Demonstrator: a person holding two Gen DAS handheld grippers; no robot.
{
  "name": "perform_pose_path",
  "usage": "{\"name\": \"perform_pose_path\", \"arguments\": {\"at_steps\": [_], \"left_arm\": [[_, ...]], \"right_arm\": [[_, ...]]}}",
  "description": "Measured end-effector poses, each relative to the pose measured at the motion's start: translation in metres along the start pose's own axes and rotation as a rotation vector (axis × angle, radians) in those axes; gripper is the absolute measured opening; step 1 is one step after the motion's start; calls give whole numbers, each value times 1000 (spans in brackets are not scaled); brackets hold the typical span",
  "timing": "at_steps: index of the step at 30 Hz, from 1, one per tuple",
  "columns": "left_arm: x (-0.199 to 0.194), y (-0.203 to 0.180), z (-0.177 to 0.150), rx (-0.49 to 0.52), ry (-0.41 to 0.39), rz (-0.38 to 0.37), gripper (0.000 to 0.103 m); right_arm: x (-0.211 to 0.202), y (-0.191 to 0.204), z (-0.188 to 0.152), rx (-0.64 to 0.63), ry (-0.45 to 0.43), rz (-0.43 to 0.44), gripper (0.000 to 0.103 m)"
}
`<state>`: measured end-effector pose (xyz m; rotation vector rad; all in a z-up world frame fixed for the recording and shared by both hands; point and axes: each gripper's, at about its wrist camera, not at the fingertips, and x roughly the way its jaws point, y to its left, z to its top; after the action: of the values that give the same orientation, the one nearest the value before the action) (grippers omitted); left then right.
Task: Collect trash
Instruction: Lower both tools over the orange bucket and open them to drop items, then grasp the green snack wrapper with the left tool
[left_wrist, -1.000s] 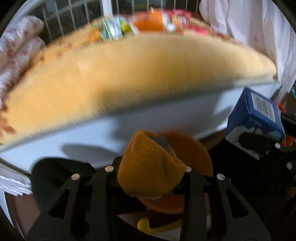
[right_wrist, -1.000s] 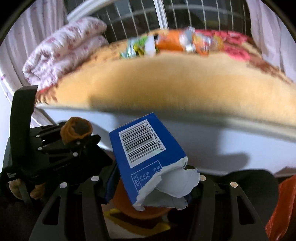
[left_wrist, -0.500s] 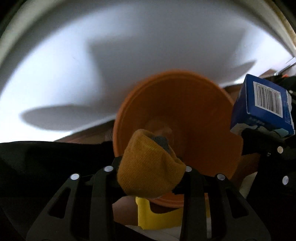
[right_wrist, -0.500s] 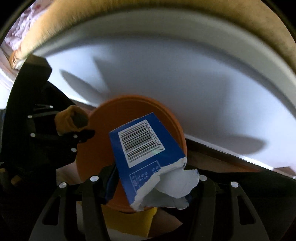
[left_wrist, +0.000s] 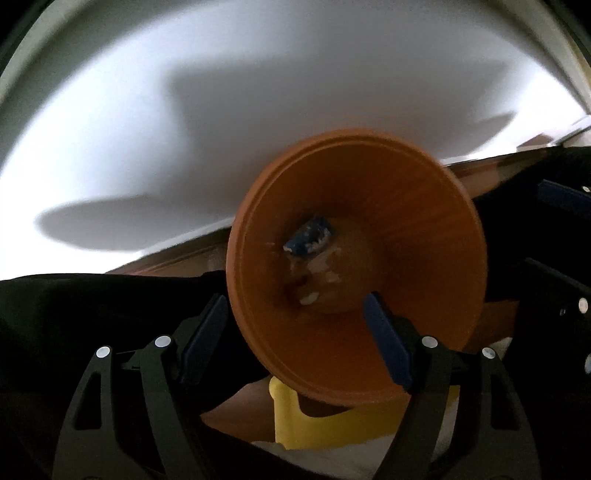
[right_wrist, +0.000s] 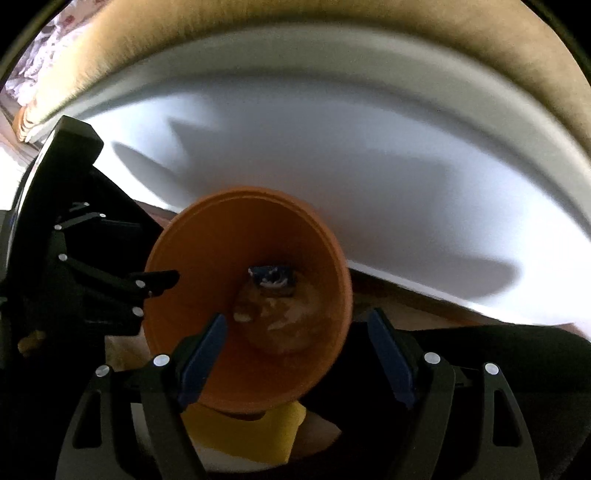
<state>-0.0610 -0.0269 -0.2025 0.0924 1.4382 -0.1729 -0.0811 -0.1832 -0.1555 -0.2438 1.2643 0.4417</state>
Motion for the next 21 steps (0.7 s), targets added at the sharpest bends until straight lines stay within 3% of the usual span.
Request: {"name": "perform_pose_path", "arguments": {"at_steps": [6,9,12,15,17,21], "left_arm": [[-76,-5,-8,55,-186,-39,75],[-124,-3,-6,77,-317,-10,75],[-168,1,6,46,-453,23,82],[-203,12,39,-15,-559,45,85],[-221,22,67,-81,-587,71,88],[-230,56,124,-245,-588,-5,89]], "right_arm": [[-50,-10,-2,-9,-93,8,81],[-66,-14,1,5,-137,44,81],[-72,-13,5,12,-166,90,81],[-76,-7,9,-7,-198,97,81],[-66,-1,10,-17,-221,90,81],[-69,-6,9,6,-255,106,84]]}}
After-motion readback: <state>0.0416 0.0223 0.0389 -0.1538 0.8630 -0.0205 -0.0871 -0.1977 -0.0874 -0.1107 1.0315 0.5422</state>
